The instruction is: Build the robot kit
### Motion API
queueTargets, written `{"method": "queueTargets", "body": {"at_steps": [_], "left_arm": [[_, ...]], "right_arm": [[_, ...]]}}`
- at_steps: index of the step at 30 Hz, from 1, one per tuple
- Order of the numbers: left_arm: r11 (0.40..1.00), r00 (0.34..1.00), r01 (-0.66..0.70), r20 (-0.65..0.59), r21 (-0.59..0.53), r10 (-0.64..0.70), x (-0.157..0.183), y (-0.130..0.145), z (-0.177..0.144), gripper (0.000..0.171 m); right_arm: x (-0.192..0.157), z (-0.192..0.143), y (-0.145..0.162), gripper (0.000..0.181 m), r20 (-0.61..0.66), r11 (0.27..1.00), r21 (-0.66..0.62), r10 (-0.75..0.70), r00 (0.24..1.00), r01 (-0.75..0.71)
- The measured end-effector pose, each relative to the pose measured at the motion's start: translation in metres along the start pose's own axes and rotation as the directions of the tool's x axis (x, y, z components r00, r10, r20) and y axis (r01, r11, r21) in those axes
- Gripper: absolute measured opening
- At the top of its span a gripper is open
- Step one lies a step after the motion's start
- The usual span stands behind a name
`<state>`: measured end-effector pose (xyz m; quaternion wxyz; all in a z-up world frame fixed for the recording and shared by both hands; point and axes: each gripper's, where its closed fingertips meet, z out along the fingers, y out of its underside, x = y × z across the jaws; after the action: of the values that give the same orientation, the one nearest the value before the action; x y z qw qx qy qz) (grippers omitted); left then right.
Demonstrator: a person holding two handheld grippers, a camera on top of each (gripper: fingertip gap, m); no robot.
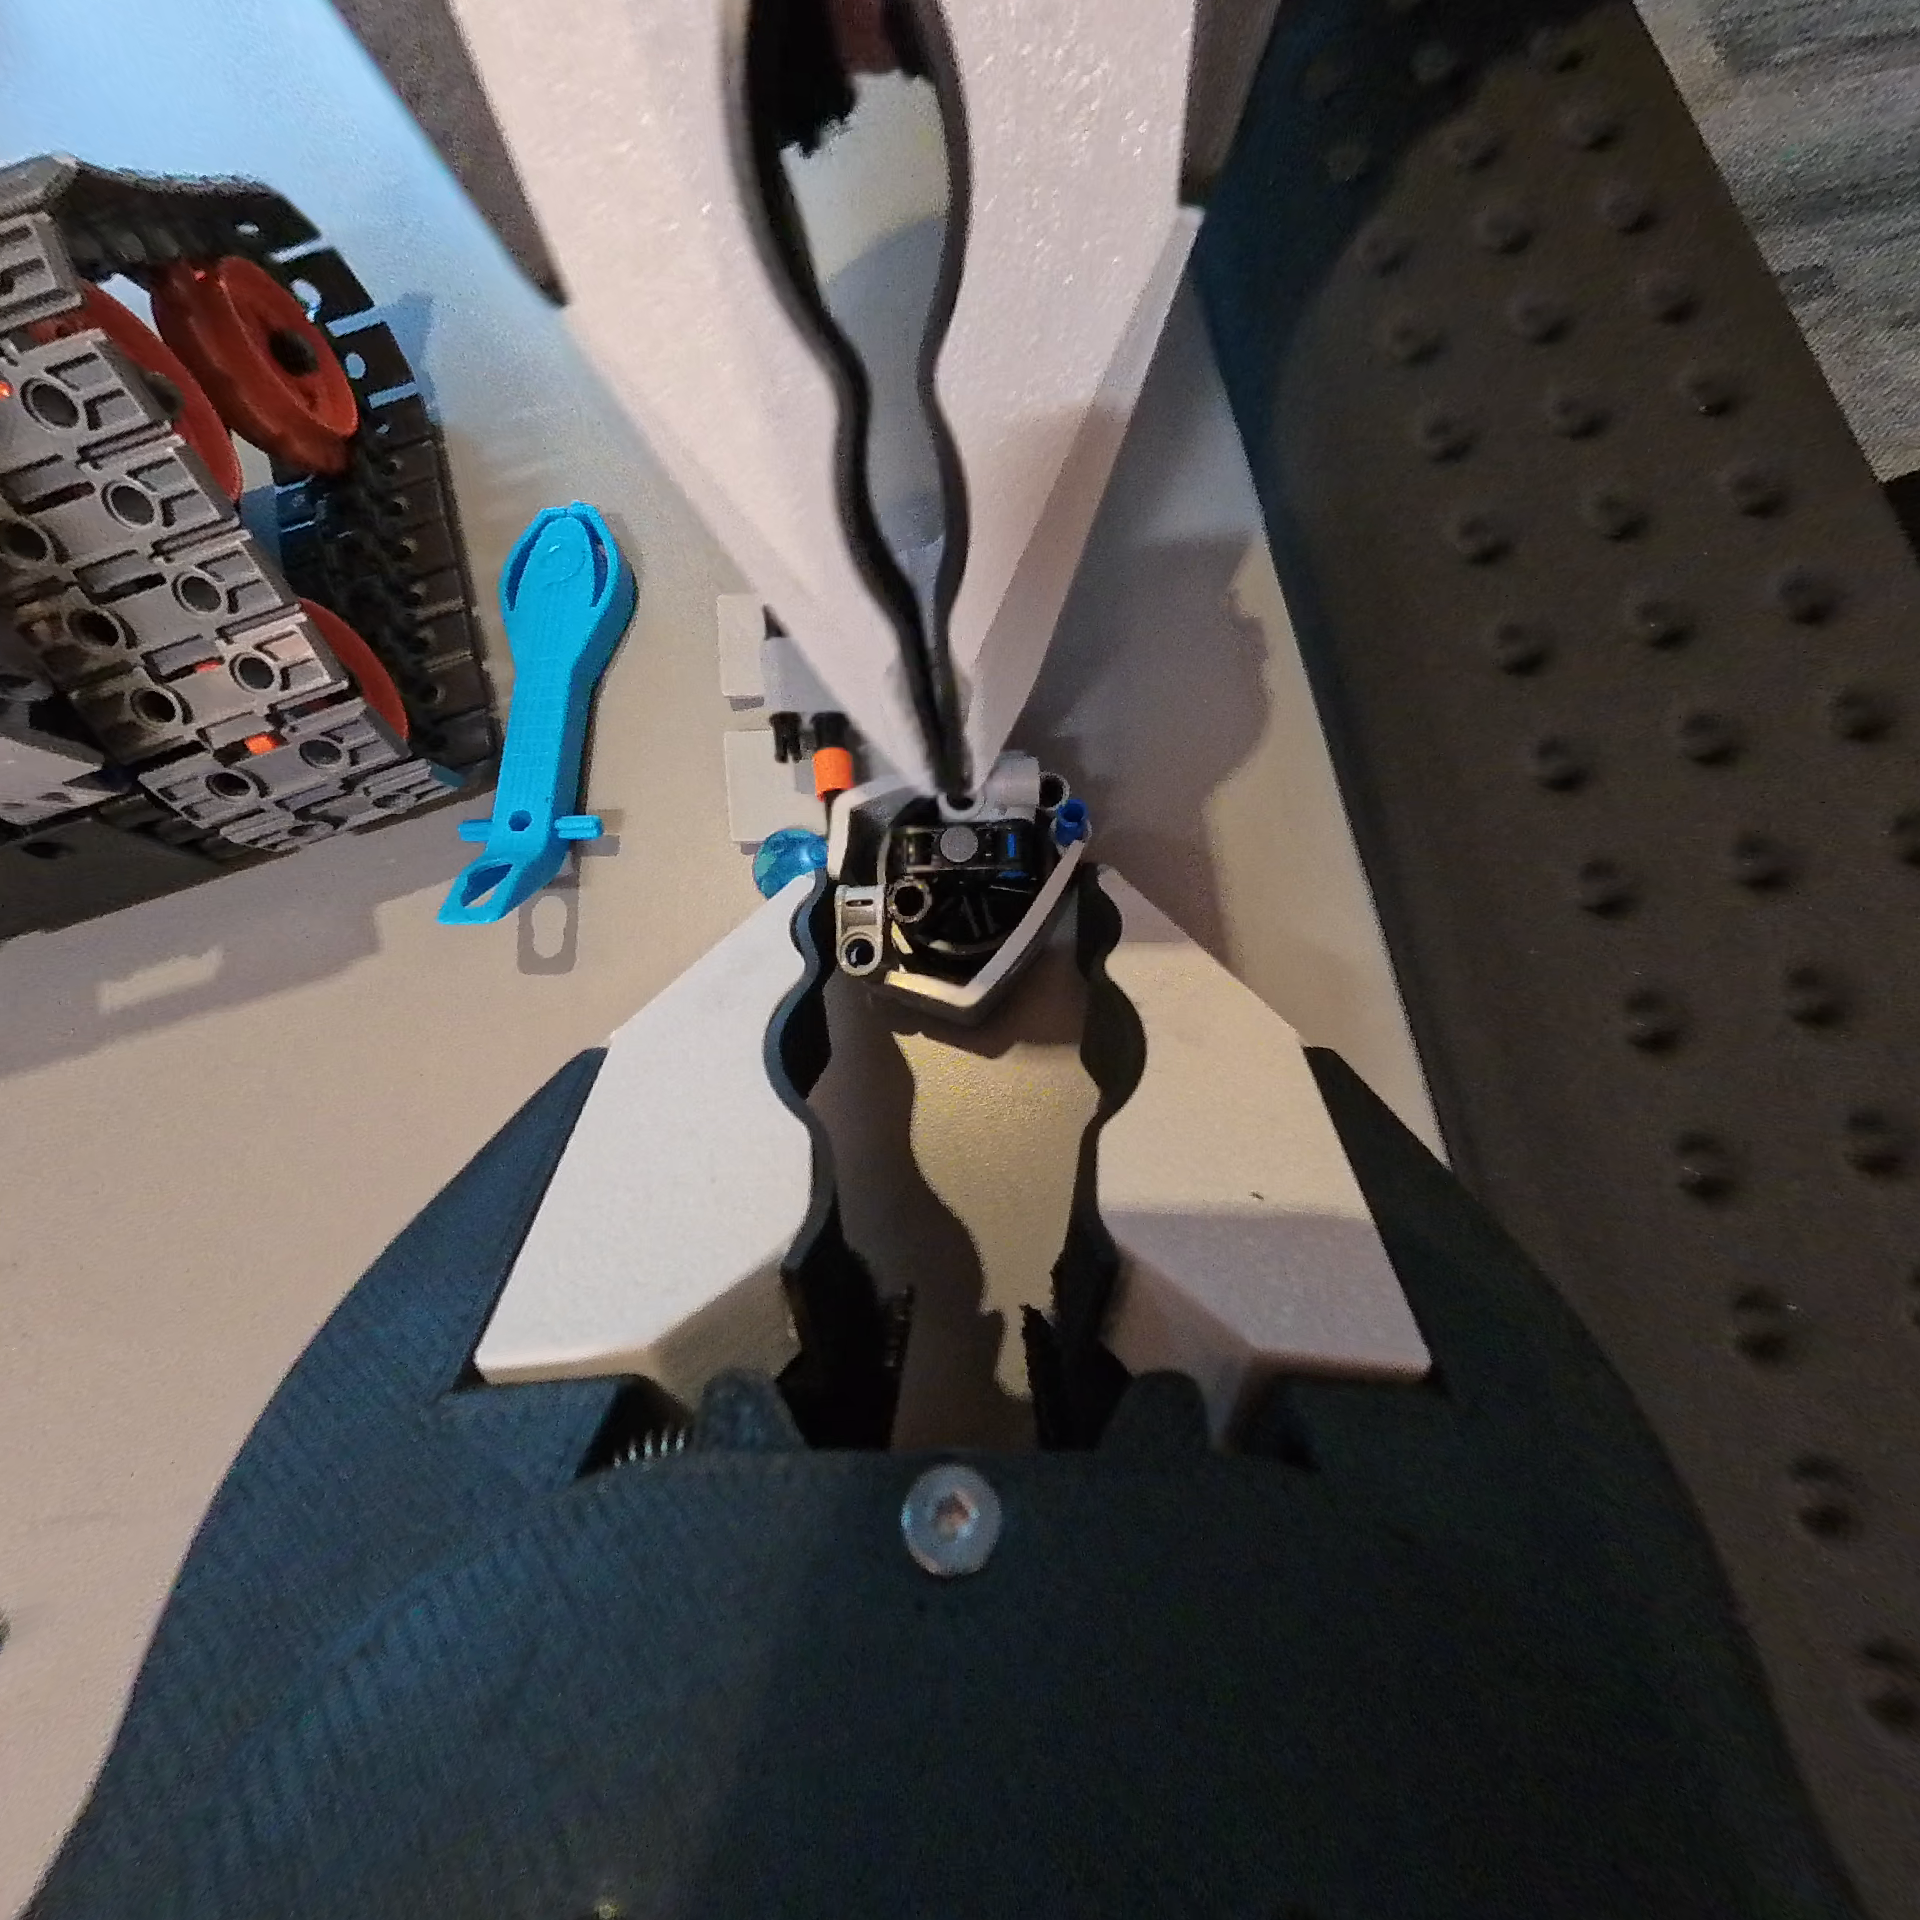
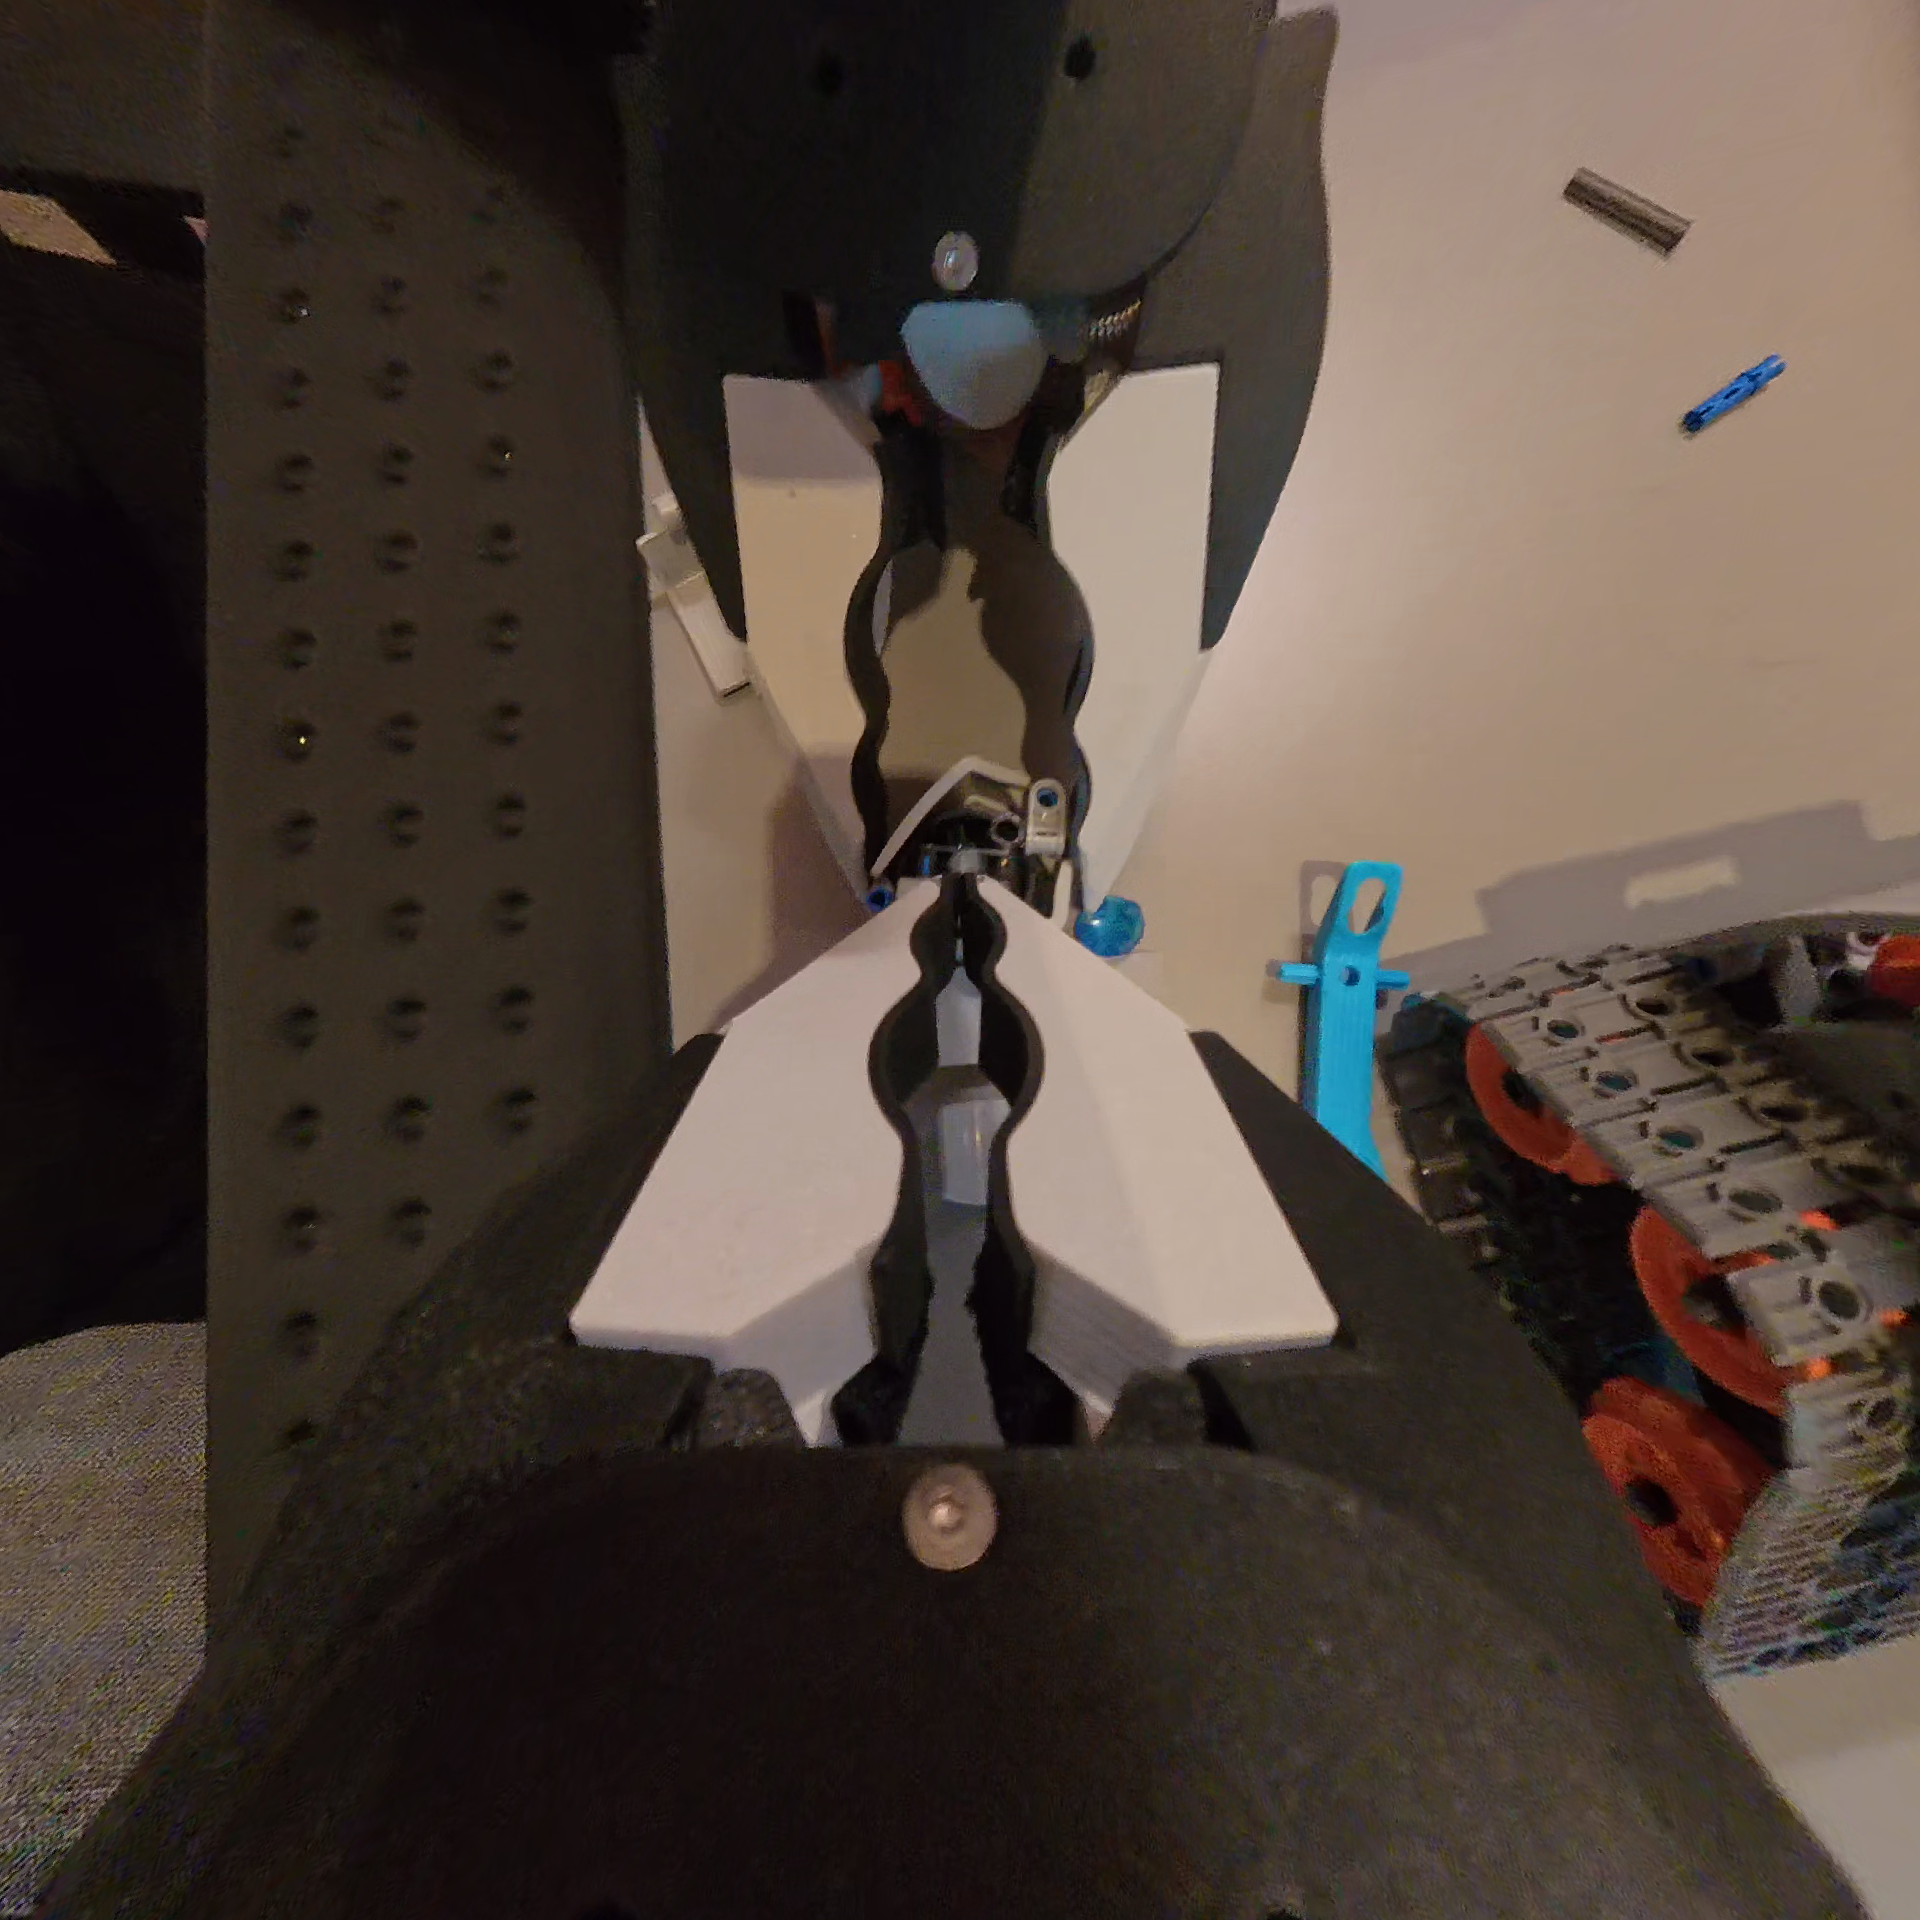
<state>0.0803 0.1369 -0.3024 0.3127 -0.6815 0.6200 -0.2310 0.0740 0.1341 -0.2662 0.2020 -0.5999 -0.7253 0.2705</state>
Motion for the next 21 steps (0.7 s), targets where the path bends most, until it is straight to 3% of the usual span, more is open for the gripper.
{"method": "queueTargets", "body": {"at_steps": [11, 21], "left_arm": [[1.0, 1.0, 0.012, -0.012, -0.003, -0.012, 0.0, 0.001, 0.0, 0.043], [1.0, 1.0, 0.011, 0.005, -0.001, -0.011, -0.002, -0.001, 0.001, 0.047]], "right_arm": [[-0.015, 0.005, 0.002, 0.0, -0.056, 0.995, 0.035, -0.088, 0.995, 0.09], [-0.014, 0.004, 0.003, 0.0, -0.068, 0.994, 0.09, -0.061, 0.996, 0.067]]}}
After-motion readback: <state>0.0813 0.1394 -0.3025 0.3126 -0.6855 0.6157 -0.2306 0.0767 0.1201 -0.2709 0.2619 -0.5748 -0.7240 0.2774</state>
